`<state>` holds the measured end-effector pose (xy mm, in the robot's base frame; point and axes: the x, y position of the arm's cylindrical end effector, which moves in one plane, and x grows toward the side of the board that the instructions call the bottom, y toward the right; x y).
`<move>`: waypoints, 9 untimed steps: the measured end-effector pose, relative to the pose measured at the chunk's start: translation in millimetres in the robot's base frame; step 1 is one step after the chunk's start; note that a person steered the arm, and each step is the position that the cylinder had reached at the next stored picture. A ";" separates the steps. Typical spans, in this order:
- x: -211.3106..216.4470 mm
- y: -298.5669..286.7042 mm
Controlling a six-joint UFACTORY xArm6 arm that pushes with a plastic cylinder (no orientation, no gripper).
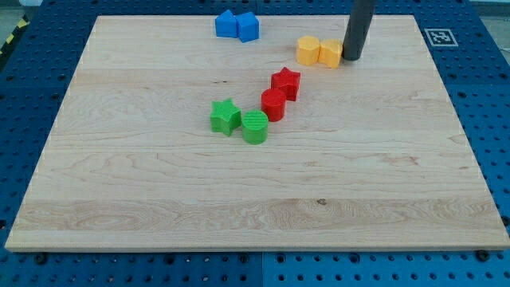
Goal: Separate the yellow blocks
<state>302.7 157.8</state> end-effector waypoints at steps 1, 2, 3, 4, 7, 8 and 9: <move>0.0 -11.8; 0.0 -43.1; 0.0 -61.0; -4.1 -62.9; -9.5 -84.4; -9.6 -106.5; -9.6 -124.6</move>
<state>293.1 33.2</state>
